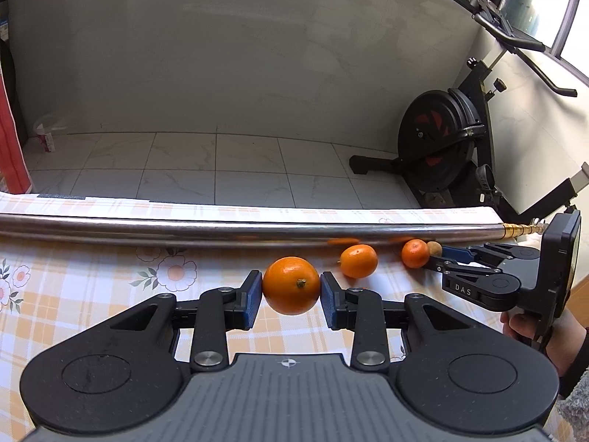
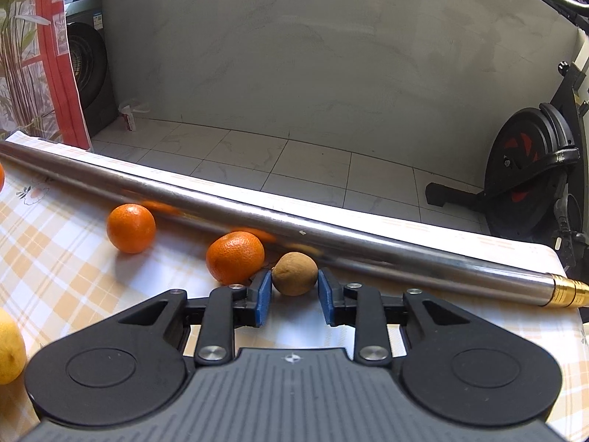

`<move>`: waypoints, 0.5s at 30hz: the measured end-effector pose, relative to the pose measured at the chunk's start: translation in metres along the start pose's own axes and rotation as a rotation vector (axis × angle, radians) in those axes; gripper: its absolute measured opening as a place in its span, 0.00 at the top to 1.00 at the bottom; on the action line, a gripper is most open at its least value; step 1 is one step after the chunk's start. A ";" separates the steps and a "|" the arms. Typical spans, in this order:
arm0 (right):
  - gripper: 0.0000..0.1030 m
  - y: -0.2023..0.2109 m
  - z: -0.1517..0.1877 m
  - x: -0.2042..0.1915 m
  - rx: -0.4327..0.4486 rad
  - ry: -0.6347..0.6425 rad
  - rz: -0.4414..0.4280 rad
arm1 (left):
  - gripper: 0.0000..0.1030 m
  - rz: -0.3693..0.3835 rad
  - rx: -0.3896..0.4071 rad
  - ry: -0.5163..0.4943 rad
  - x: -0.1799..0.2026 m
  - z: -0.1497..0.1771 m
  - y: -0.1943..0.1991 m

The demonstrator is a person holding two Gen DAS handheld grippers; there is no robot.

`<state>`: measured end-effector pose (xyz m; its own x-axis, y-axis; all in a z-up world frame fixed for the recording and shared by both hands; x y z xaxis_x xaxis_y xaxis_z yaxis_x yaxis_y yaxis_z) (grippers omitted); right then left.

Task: Organize fruits
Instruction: 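Close the right gripper on the brown kiwi while the left gripper holds the tangerine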

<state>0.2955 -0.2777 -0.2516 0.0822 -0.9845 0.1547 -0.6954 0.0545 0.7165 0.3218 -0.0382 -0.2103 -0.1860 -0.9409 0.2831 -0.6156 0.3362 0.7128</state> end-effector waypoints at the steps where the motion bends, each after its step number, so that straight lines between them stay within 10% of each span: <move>1: 0.71 0.000 0.000 -0.001 0.004 0.003 0.001 | 0.65 0.003 0.002 -0.003 0.001 0.000 0.003; 15: 0.71 0.099 -0.004 0.008 0.171 -0.058 0.053 | 0.65 0.062 0.113 -0.034 0.024 -0.004 0.085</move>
<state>0.2307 -0.2800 -0.1768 0.0042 -0.9893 0.1460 -0.8091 0.0825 0.5818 0.2687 -0.0319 -0.1405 -0.2510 -0.9201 0.3008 -0.6839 0.3885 0.6176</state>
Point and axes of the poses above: each gripper's, at about its wrist camera, not at the fingertips, and y roughly against the way its jaws point, x to its right, z to its underside, the point moved 1 cm from there along -y, roughly the way its jaws point, and after that the axes turned 8 degrees about y, right-handed, at the moved point
